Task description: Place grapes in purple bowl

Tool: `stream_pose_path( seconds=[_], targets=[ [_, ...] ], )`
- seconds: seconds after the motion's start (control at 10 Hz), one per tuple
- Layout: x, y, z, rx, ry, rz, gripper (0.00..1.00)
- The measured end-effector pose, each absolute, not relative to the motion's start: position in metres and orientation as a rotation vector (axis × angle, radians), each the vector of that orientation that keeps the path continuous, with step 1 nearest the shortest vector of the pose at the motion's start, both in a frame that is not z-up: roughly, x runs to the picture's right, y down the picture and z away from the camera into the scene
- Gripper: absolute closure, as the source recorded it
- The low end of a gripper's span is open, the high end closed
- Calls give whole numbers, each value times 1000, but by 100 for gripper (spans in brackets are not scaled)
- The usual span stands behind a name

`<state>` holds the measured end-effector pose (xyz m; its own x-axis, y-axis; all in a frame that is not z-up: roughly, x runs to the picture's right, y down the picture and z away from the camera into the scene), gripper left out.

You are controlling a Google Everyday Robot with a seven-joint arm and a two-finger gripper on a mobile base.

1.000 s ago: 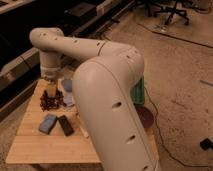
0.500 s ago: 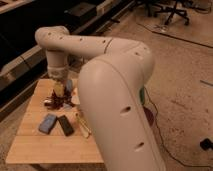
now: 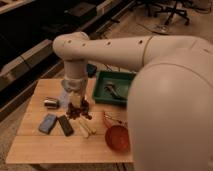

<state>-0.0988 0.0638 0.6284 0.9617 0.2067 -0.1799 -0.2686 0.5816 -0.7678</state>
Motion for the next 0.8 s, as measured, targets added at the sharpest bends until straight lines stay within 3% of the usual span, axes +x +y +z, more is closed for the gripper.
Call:
stream_pose_path(
  seconds=[0.8],
  targets=[
    [88,115,576,-825,112,688,100]
  ],
)
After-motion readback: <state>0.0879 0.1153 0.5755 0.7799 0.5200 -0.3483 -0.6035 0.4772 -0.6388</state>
